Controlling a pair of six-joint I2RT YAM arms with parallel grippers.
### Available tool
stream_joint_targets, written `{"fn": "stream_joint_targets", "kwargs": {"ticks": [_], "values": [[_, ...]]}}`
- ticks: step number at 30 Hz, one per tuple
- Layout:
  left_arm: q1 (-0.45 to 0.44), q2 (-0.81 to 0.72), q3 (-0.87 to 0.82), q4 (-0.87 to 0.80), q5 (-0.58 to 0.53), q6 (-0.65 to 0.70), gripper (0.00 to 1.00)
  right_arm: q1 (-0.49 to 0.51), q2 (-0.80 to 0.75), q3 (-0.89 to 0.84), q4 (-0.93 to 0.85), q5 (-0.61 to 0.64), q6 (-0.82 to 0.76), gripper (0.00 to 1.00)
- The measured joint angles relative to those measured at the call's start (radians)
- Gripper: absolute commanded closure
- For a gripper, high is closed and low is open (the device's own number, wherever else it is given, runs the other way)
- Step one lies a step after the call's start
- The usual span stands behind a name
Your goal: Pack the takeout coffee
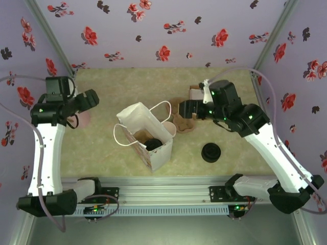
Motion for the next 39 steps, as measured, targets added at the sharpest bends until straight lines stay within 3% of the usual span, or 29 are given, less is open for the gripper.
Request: {"fn": "stream_joint_targets", "kwargs": {"ticks": [8,16,23,31,34,39], "values": [[0.082,0.132,0.16,-0.049,-0.053,0.05,0.18,0.0,0.249,0.194,0.065,-0.112,-0.048,0.16],[0.115,0.193,0.256,-0.09,-0.216,0.097,0.3,-0.031,0.364,0.229,0.068,-0.177,-0.076,0.23],[0.149,0.319,0.349,-0.116,-0.262,0.119,0.53,-0.112,0.35,0.111,0.119,-0.244,-0.075,0.24],[0.153,0.574,0.569,-0.18,-0.261,0.124,0.54,-0.153,0.342,0.028,0.158,-0.301,-0.072,0.25],[0.159,0.65,0.652,-0.22,-0.234,0.124,0.6,-0.157,0.334,0.021,0.165,-0.312,-0.072,0.25],[0.142,0.661,0.626,-0.259,-0.144,0.128,0.56,-0.159,0.322,0.012,0.169,-0.32,-0.072,0.26]]}}
